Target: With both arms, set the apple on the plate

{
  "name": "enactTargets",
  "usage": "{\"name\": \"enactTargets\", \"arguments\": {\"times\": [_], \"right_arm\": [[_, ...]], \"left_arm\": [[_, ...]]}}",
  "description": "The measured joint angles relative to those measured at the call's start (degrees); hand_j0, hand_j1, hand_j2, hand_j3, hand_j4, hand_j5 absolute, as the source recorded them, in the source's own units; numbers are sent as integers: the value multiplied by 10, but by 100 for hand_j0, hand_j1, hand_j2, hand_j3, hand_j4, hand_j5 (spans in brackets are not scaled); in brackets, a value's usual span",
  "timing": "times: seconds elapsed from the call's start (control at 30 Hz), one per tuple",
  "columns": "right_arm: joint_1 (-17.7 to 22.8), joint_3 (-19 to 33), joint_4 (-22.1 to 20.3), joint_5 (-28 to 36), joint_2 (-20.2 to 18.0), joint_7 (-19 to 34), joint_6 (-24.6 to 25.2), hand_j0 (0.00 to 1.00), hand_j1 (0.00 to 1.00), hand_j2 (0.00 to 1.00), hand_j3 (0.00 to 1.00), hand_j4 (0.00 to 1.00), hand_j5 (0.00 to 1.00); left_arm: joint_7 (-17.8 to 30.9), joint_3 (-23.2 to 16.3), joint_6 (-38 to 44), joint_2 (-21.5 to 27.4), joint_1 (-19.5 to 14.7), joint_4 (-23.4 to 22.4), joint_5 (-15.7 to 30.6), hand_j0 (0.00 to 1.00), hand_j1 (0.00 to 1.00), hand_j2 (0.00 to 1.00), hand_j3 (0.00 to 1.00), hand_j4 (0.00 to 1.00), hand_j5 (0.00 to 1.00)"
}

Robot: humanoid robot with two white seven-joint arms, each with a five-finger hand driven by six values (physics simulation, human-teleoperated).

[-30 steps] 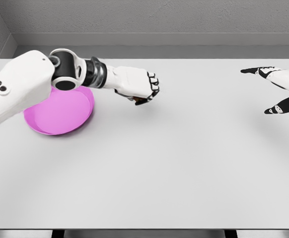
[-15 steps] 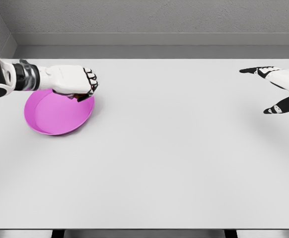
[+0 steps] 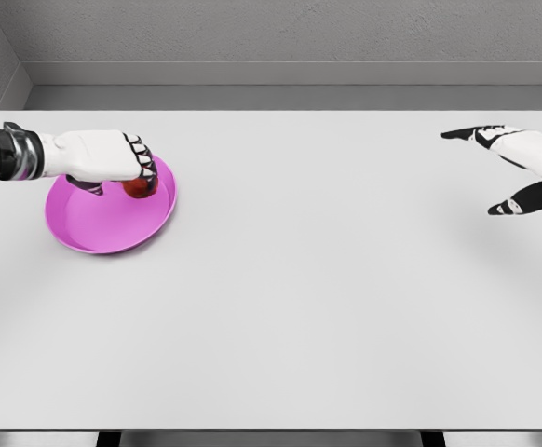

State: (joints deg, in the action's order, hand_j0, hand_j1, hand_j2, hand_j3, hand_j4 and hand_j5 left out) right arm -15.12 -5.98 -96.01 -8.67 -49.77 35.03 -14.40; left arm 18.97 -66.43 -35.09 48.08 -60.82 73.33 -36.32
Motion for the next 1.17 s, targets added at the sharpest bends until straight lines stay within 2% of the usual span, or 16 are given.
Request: {"name": "enactTargets", "arguments": {"times": [0.1,0.2,0.27,0.4,0.53,0.63,0.73,1.17], "right_arm": [[0,0,0,0,0,0,0,100,100,100,100,100,100],[0,0,0,0,0,0,0,100,100,100,100,100,100],[0,0,0,0,0,0,0,100,100,100,100,100,100],[1,0,0,0,0,0,0,100,100,100,100,100,100],[0,0,0,0,0,0,0,100,100,100,100,100,100],[0,0,0,0,0,0,0,100,100,100,100,100,100],[0,0,0,0,0,0,0,100,100,100,100,100,100],[0,0,1,0,1,0,1,100,100,100,100,100,100]], "left_arm": [[0,1,0,1,0,-2,4,100,100,100,100,100,100],[1,9,0,11,17,-3,55,100,100,100,100,100,100],[3,22,0,24,42,-4,107,100,100,100,100,100,100],[4,76,0,60,93,-4,199,100,100,100,100,100,100],[4,122,0,85,127,-4,246,100,100,100,100,100,100],[5,150,0,95,149,-9,254,100,100,100,100,100,100],[5,167,0,99,149,-13,258,100,100,100,100,100,100],[7,178,0,99,157,-15,258,100,100,100,100,100,100]]}}
